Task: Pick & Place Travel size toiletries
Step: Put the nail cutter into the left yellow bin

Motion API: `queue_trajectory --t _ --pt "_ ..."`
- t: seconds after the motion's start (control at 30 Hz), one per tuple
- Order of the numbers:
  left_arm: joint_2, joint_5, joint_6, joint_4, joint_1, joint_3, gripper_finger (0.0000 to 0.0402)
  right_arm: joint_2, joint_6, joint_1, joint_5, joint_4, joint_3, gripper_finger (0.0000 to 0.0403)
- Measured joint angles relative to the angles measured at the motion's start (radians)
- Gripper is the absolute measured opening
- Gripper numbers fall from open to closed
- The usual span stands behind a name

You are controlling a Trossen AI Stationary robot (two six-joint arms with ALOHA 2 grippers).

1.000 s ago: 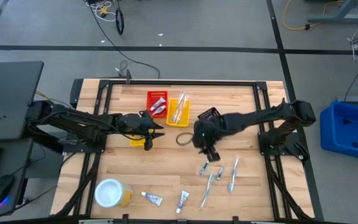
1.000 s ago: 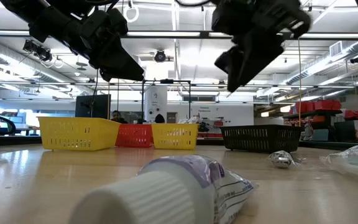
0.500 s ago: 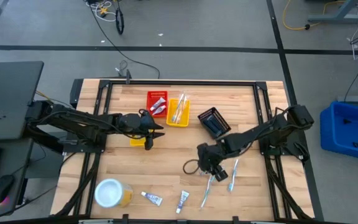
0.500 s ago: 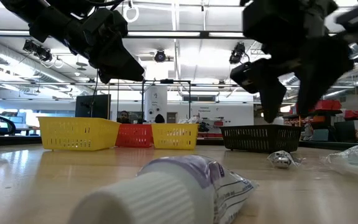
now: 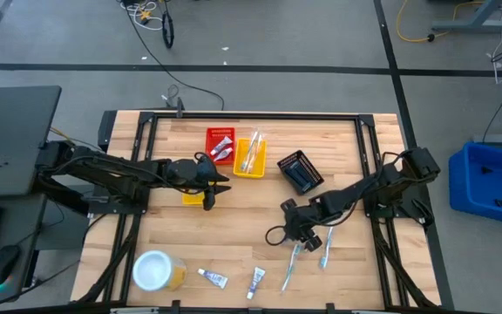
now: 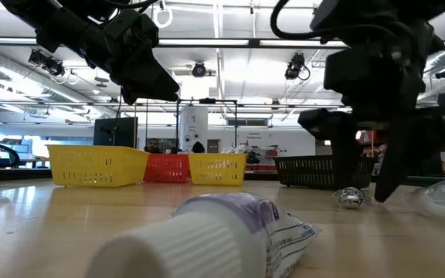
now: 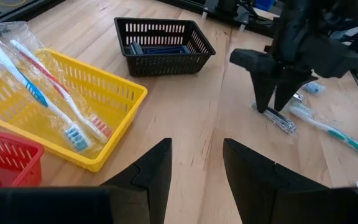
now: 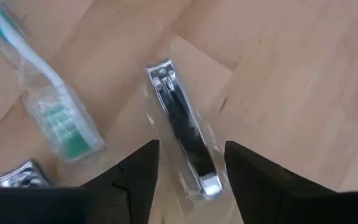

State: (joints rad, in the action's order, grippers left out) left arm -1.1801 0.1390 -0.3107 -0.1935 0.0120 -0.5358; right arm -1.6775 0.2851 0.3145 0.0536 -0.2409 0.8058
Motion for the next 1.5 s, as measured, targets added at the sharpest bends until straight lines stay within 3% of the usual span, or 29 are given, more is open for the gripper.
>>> queue_trajectory --t 0.27,0.6,0.73,0.9,1.03,1.23,1.37,1.5 --pt "0.0 0.006 0.0 0.0 0.0 0.0 0.0153 0.006 0.008 -0.018 0.039 0.21 -0.121 0.0147" --pt "0.0 0.008 0.0 0.0 0.0 0.0 0.0153 0.001 -0.04 -0.031 0.062 0.285 -0.133 0.0058" --pt "0.0 0.008 0.0 -0.001 0.0 0.0 0.0153 -0.004 -0.033 -0.035 -0.021 0.301 -0.092 0.0053" --pt "0.0 0.005 0.0 -0.023 0.0 0.0 0.0153 -0.003 -0.016 -0.059 -0.286 0.333 -0.012 0.0053" --pt "0.0 0.0 0.036 -0.044 0.0 0.0 0.0153 -0.002 -0.014 -0.089 -0.421 0.424 0.053 0.0053" --pt "0.0 -0.002 0.09 -0.052 0.0 0.0 0.0153 0.002 0.062 -0.131 -0.437 0.526 0.153 0.0053" --pt "0.0 -0.043 0.136 -0.052 0.0 0.0 0.0153 0.004 0.017 -0.168 -0.437 0.53 0.179 0.0053" --pt "0.0 -0.058 0.185 -0.053 0.001 0.0 0.0153 0.004 -0.077 -0.207 -0.346 0.501 0.179 0.0053"
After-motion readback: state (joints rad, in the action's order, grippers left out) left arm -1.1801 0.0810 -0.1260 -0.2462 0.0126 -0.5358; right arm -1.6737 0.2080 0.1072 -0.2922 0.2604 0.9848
